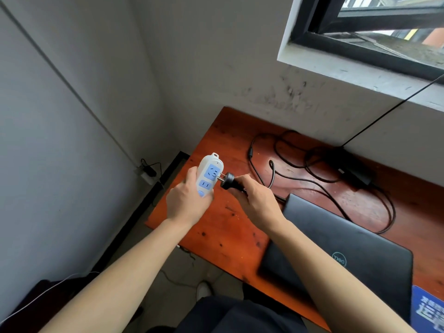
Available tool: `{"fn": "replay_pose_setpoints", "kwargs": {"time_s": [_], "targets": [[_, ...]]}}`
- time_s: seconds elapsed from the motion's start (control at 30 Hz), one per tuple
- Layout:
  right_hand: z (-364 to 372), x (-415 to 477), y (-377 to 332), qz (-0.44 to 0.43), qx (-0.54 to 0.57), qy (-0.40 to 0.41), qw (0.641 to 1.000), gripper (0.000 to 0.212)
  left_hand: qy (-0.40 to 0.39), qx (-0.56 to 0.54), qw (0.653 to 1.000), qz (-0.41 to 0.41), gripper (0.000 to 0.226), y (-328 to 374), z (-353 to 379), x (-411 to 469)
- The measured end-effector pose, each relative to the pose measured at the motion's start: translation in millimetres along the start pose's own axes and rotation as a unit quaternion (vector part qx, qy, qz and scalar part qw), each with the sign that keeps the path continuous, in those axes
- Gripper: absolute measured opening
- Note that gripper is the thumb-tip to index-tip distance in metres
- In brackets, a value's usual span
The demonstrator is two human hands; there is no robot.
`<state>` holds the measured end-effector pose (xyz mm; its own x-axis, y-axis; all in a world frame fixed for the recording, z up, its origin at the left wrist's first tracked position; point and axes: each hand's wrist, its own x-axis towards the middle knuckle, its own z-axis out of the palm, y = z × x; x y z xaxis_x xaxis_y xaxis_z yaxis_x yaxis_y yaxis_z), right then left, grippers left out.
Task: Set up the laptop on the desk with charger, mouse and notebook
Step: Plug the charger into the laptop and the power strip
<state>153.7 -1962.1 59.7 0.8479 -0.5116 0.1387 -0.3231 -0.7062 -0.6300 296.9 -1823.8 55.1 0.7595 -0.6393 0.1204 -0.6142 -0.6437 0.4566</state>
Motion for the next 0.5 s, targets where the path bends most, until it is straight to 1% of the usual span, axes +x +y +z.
{"fn": "replay_pose_setpoints", "kwargs": {"time_s": [0.23,0.4,0.5], "targets": [[-5,0,-8,-0.012,-0.052,0.043,0.998,0.024,0.018,0.013,1.000,0.015,0.063,6,1,-1],[-10,0,-7,0.001,-0.074,0.047,0.996,0.025,0.015,0.022,0.999,0.030,0.067,9,1,-3],[-13,-1,-8,-0.008,-0.088,0.054,0.995,0.024,0.016,0.035,0.998,0.044,0.070,10,1,-3]]}}
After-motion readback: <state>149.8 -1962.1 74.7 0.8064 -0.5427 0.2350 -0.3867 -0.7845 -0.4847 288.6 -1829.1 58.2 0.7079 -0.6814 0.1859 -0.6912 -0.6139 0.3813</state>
